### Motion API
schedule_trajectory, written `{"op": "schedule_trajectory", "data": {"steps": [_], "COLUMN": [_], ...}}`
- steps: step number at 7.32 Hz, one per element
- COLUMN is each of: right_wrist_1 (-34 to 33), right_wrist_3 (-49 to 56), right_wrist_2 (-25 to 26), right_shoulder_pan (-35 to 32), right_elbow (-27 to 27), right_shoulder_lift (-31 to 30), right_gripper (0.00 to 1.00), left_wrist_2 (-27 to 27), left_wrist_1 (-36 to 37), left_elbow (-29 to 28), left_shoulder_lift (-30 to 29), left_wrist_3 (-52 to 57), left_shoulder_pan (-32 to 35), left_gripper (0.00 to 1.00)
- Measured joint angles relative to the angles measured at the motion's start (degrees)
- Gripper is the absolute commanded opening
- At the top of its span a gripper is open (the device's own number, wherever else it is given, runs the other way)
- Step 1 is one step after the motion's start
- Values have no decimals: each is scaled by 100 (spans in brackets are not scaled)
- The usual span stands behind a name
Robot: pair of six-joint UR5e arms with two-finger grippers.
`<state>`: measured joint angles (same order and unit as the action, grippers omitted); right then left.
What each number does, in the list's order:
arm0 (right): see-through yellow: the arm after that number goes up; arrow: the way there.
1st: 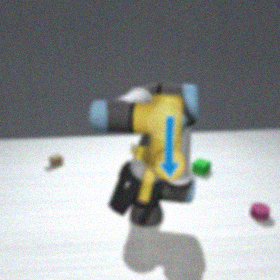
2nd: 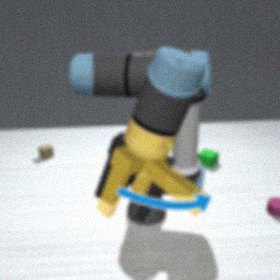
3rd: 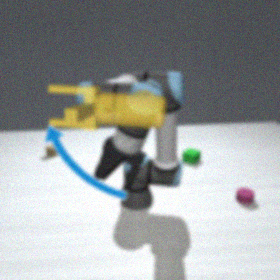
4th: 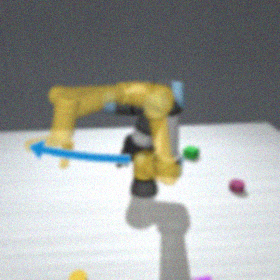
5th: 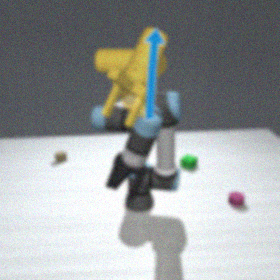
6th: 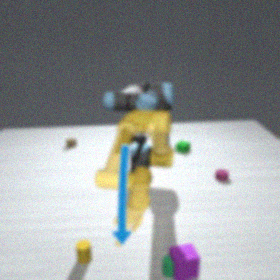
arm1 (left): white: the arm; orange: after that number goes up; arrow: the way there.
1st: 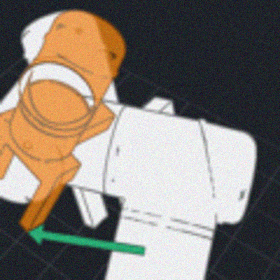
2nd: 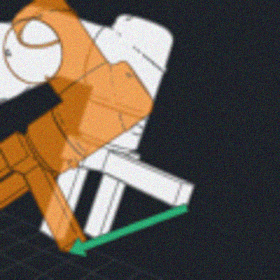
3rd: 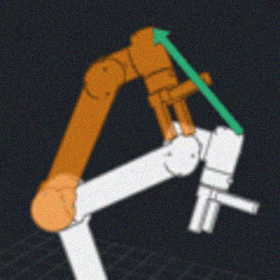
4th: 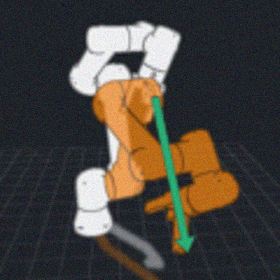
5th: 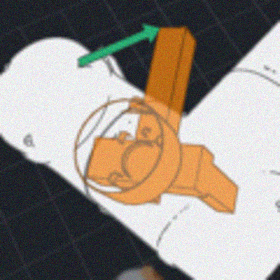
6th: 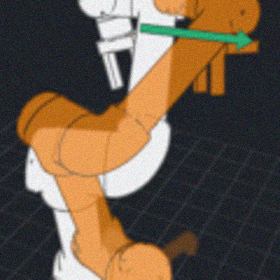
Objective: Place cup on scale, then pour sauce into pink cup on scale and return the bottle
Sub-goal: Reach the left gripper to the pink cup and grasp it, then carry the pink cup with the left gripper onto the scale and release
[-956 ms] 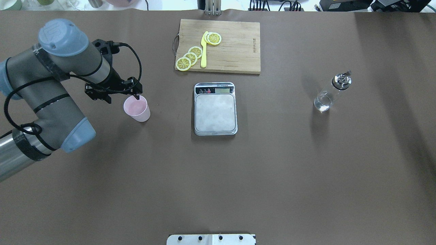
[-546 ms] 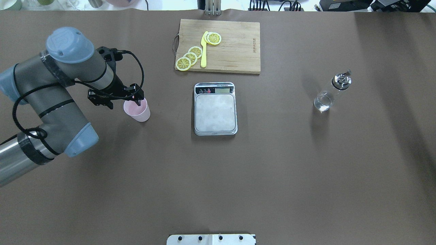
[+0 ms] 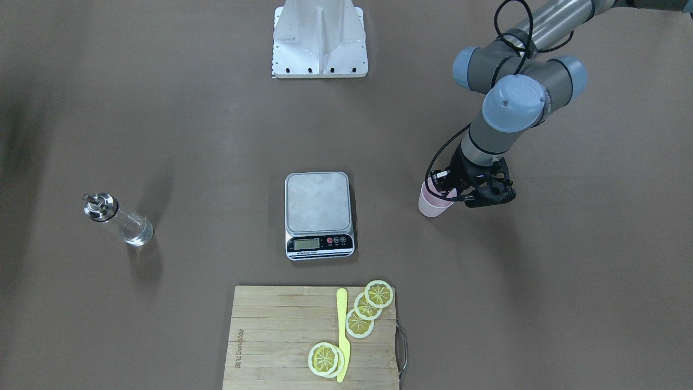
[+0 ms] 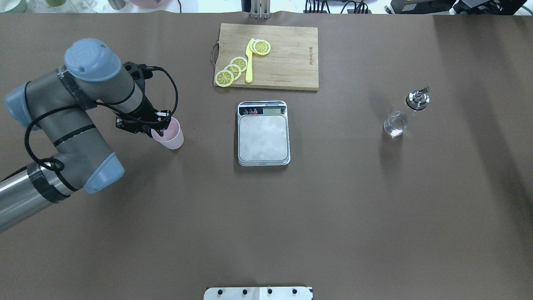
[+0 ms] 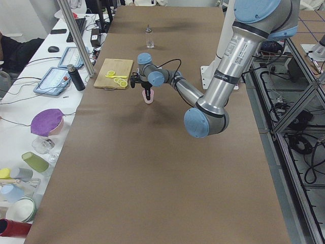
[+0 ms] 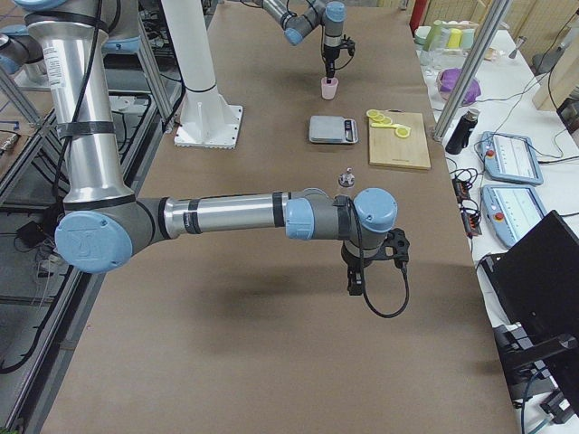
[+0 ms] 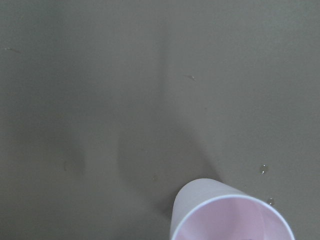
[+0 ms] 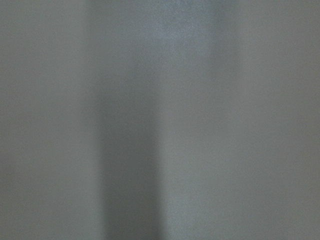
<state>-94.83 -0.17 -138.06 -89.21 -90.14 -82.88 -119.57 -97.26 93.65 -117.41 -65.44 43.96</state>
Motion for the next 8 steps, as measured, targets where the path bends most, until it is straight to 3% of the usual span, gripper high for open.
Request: {"op": "schedule_trajectory", "data": {"steps": [4, 6, 8], "right_wrist_1": [-3, 7, 7], "right_wrist_3": [-14, -29, -155], "right_wrist_2": [-137, -351, -408], "right_shoulder_pan": [0, 11, 106], "right_elbow": [-300, -536, -779], "right_shoulder_lift": [21, 85, 425], "right_gripper": [100, 100, 100], "left_wrist_2": [-409, -569, -408], "left_wrist_1": [263, 872, 1038], "left_elbow": [80, 86, 39], "left_shoulder_lift": [-390, -1177, -1786], "left_wrist_3": [-715, -1272, -2063], "left_shoulder_pan": [416, 440, 60], "left_gripper": [0, 0, 0]}}
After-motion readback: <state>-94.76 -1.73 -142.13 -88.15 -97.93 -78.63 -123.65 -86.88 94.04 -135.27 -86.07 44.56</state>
